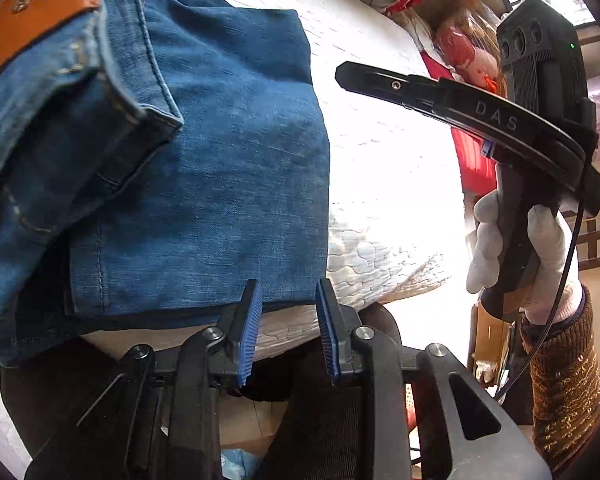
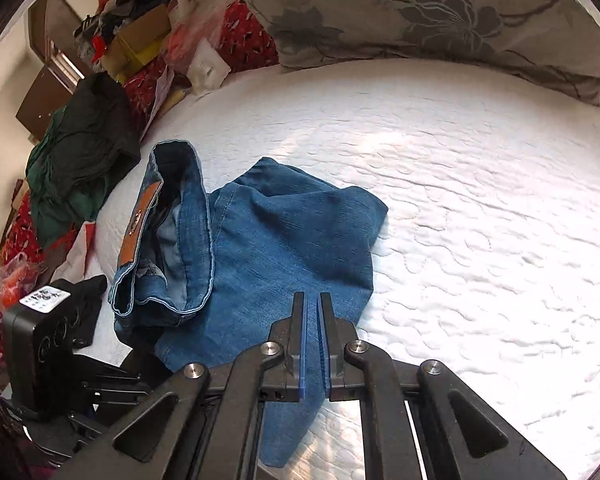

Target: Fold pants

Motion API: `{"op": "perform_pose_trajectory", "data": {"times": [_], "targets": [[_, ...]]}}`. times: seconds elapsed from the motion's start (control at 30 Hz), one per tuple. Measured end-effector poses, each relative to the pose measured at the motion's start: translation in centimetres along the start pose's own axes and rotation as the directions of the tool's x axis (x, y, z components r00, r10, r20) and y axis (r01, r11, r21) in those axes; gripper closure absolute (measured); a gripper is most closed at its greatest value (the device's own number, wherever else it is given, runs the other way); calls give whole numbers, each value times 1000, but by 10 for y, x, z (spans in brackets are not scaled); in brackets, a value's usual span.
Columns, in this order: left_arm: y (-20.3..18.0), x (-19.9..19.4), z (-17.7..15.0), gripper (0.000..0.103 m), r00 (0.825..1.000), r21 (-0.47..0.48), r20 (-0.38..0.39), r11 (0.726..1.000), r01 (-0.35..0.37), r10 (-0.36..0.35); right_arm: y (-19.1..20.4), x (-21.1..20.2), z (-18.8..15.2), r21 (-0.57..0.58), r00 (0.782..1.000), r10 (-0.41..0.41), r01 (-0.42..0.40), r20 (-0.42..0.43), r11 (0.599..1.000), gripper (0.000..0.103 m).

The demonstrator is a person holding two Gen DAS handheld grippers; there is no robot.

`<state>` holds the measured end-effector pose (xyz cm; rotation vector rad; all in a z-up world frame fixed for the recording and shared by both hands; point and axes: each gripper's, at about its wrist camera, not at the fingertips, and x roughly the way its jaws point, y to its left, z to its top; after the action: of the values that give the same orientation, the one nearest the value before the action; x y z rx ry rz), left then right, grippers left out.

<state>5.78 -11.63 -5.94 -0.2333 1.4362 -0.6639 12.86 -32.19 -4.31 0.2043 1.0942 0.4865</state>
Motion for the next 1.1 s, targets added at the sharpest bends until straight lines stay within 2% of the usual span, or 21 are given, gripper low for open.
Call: {"op": "perform_pose_trajectory", "data": {"times": [0.07,0.13,0.2,0.27,0.3,0.33,0.37,0.4,0.43,0.5,0.67,0.73,0.83,0.9,0.97,1.0,1.1], "targets": [[2,-12,-7,78,1000,13,5,1000,2,-2,-4,-3,5,30,999,35,-36,24,999,94],[10,-35,-14,78,999,5,39,1000,5,-5,2,2,16,53,996,82,-84,34,995,86],[26,-61,-24,78,997,-26,72,999,31,-29,15,9,30,80,989,130,-135,64,988,54],[46,-87,-37,78,992,-74,120,996,50,-41,34,19,46,94,973,208,-217,96,972,39],[58,-99,-42,73,988,-105,150,993,52,-36,45,26,54,95,964,246,-256,101,962,34],[71,-109,-46,67,983,-147,178,987,62,-36,55,34,63,92,956,276,-285,98,954,34],[83,-116,-50,50,977,-202,207,976,86,-44,65,42,71,87,953,290,-298,93,951,33],[96,-122,-52,39,968,-257,241,958,129,-66,74,52,80,80,954,291,-297,76,951,32],[105,-124,-54,38,957,-299,273,937,179,-95,81,61,87,77,960,273,-277,61,958,32],[115,-122,-55,38,946,-343,290,907,243,-144,94,79,99,71,969,244,-245,25,967,32],[121,-107,-65,38,939,-379,265,872,310,-219,119,110,109,-8,980,183,-184,-82,983,31],[121,-103,-64,38,927,-408,271,841,354,-259,127,116,107,-70,985,130,-139,-111,988,31],[144,-115,-69,37,907,-485,345,781,393,-242,126,120,103,-84,979,133,-147,-152,986,31],[158,-109,-67,24,900,-577,363,701,419,-240,122,120,102,-64,975,147,-160,-164,985,31],[166,-97,-66,24,889,-648,364,610,456,-278,118,120,102,-51,973,153,-164,-172,985,31],[166,-91,-66,24,886,-671,364,579,464,-289,117,119,102,-52,972,160,-171,-172,984,31],[163,-82,-62,24,884,-707,376,531,467,-277,117,119,103,-53,967,178,-191,-182,980,31]]}}
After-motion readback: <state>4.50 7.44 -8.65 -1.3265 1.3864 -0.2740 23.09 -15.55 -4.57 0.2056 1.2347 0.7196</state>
